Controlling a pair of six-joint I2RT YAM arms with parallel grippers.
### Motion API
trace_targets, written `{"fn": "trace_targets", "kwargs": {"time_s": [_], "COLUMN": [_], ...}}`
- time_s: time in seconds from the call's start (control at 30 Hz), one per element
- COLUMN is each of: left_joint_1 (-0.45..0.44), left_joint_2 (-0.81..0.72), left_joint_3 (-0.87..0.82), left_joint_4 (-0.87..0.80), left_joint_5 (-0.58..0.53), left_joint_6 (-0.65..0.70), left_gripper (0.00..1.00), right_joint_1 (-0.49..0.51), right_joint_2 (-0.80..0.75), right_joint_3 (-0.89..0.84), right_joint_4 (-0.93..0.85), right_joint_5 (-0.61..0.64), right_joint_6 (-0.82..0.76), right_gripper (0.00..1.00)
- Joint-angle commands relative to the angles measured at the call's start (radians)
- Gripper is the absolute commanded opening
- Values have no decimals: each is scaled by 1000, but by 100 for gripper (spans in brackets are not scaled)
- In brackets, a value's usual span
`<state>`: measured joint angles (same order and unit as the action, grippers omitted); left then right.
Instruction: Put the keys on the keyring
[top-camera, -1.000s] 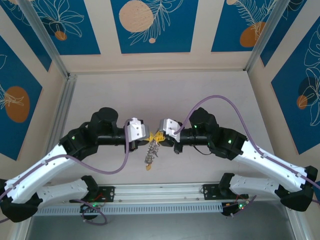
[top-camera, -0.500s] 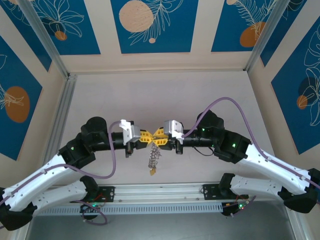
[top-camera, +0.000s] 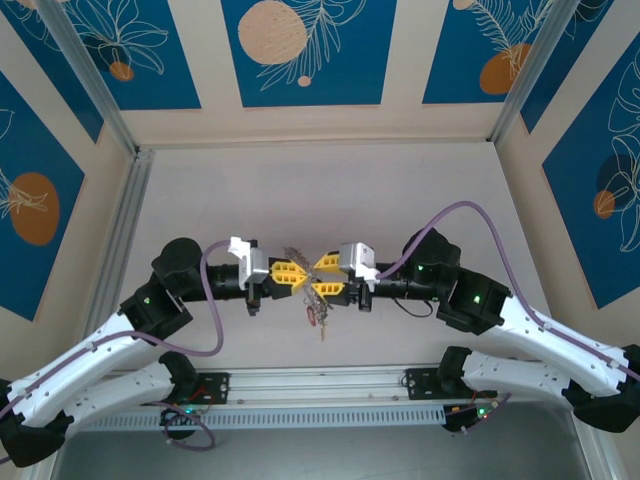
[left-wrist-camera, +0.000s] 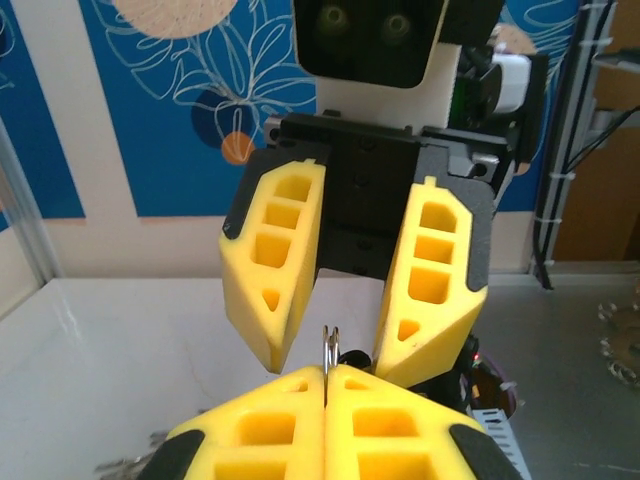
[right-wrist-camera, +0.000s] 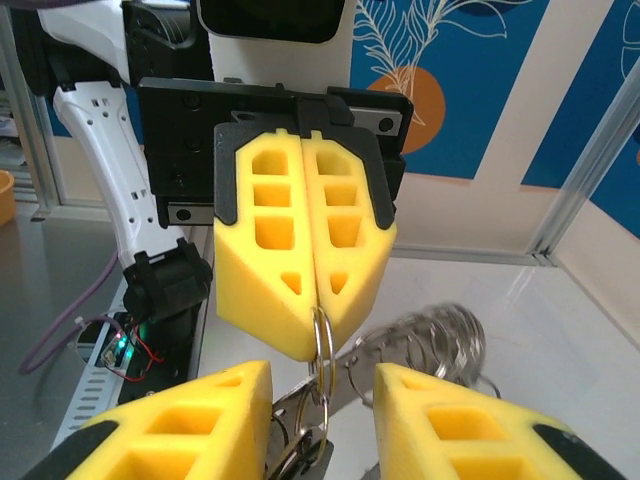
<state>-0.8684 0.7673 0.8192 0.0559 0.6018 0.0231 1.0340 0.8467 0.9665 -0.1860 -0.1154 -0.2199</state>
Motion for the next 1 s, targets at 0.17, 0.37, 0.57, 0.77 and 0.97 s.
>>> {"fn": "trace_targets", "kwargs": {"time_s": [0.17, 0.37, 0.57, 0.77, 0.97], "left_joint_1": [11, 18, 23, 24, 22], "left_joint_2": [-23, -23, -2, 13, 38], "left_joint_3": [-19, -30, -32, 17, 167], "left_joint_4": [241, 322, 391, 247, -195], "left_joint_5": [98, 129, 189, 178, 53], "left_joint_6": [-78, -120, -166, -107, 96], "left_gripper": [0, 0, 0, 0, 0], "right_joint_1": [-10, -17, -28, -33, -40], "right_joint_2": [-2, 2, 20, 31, 0], "right_joint_3": [-20, -21, -10, 11, 11], "right_joint_4": [6, 9, 9, -2, 14], "right_joint_5": [9, -20, -44, -3, 11], "right_joint_6": [22, 31, 32, 37, 33], "right_gripper": [19, 18, 14, 0, 0]}}
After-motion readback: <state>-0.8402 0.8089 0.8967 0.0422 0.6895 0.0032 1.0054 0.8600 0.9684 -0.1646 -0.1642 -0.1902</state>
